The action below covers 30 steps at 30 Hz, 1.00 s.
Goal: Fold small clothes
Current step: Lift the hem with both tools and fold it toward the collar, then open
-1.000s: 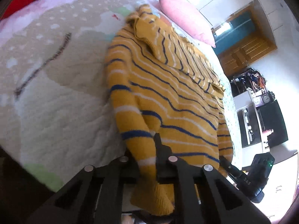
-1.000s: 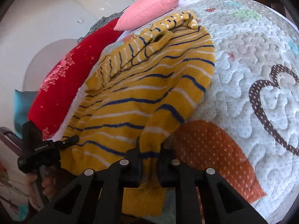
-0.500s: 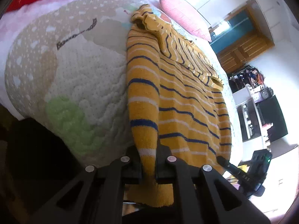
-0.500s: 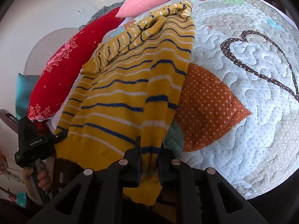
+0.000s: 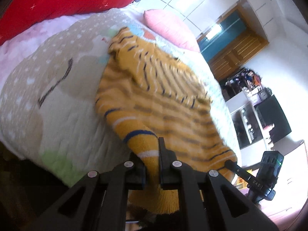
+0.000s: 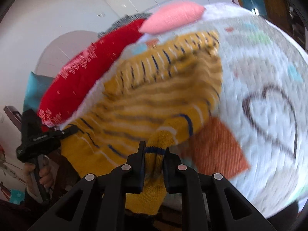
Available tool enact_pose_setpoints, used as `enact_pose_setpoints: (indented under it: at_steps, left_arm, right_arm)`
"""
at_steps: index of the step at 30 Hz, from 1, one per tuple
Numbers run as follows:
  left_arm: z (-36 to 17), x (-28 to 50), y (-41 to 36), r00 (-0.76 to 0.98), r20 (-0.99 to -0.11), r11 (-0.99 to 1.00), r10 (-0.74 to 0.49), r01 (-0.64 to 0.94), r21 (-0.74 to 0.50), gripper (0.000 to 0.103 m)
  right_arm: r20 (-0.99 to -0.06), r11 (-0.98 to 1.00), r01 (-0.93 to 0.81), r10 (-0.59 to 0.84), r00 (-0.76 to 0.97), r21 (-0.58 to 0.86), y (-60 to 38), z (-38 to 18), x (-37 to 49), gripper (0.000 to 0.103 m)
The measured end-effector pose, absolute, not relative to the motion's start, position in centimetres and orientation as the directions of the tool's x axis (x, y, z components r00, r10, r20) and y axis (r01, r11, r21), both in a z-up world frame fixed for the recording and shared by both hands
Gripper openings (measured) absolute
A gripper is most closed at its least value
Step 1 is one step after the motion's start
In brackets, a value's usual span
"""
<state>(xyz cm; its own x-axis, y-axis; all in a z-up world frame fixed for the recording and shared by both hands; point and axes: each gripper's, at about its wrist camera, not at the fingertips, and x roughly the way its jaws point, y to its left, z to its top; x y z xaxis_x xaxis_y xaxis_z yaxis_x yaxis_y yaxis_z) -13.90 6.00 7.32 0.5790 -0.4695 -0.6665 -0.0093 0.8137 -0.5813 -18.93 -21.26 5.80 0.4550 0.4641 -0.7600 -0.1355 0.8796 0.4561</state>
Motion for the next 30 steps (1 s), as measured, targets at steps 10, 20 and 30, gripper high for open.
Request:
enact_pose_setpoints:
  at_steps: [10,20,30]
  left_arm:
    - [11.7,-0.7,4.9,0.637,-0.621,0.812,-0.457,0.013,-0.584,0.009]
    - [6.2,10.5,4.0,0.542,-0.746,0.851,-0.388,-0.101,-0.516,0.012]
    - [6.2,11.8,8.0,0.63,-0.589,0.681,-0.506,-0.128,-0.721,0.079]
  right_arm:
    - [-0.707,0.87,-0.147,0.472,0.526,0.471,-21.0,9.6,-6.6,0.016]
    - [-0.755,0.847,0.011,0.469,0.459,0.532,-23.4,3.6,4.7,0.023]
    - [-0.682,0.704,0.19,0.524,0.51,0.684,-28.0,-0.6,9.6,0.067]
